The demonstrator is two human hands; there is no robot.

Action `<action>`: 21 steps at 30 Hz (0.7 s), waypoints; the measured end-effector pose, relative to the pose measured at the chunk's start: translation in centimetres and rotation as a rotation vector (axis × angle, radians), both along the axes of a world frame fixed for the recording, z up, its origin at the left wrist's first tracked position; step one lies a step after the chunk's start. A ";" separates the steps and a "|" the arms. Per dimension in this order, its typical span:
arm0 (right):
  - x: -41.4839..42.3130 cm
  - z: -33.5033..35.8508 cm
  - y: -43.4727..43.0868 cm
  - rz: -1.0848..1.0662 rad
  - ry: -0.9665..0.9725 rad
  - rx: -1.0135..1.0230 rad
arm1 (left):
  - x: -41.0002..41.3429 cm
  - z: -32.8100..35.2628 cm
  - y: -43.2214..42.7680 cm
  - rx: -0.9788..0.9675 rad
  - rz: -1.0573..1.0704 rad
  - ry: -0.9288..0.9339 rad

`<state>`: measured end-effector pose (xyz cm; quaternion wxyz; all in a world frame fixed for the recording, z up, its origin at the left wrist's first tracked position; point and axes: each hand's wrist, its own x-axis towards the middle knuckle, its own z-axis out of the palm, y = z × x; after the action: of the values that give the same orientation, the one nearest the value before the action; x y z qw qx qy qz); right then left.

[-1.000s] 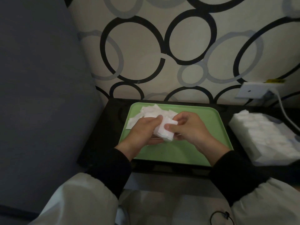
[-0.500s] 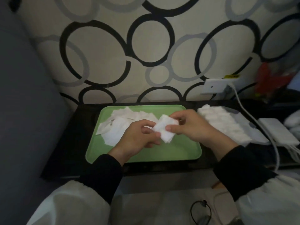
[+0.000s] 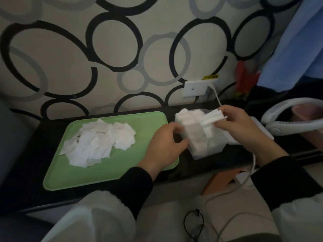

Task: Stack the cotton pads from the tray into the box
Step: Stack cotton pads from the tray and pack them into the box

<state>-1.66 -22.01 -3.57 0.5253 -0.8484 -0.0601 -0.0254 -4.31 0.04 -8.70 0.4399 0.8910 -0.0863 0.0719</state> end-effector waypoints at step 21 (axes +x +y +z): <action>1.3 -2.1 -0.9 -0.150 0.004 0.096 | 7.4 1.1 -6.3 0.959 -0.176 0.116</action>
<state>-0.32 -22.94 -5.62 0.5621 -0.8244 0.0059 -0.0655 3.10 -6.30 -7.64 -0.0114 0.9851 -0.1597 -0.0631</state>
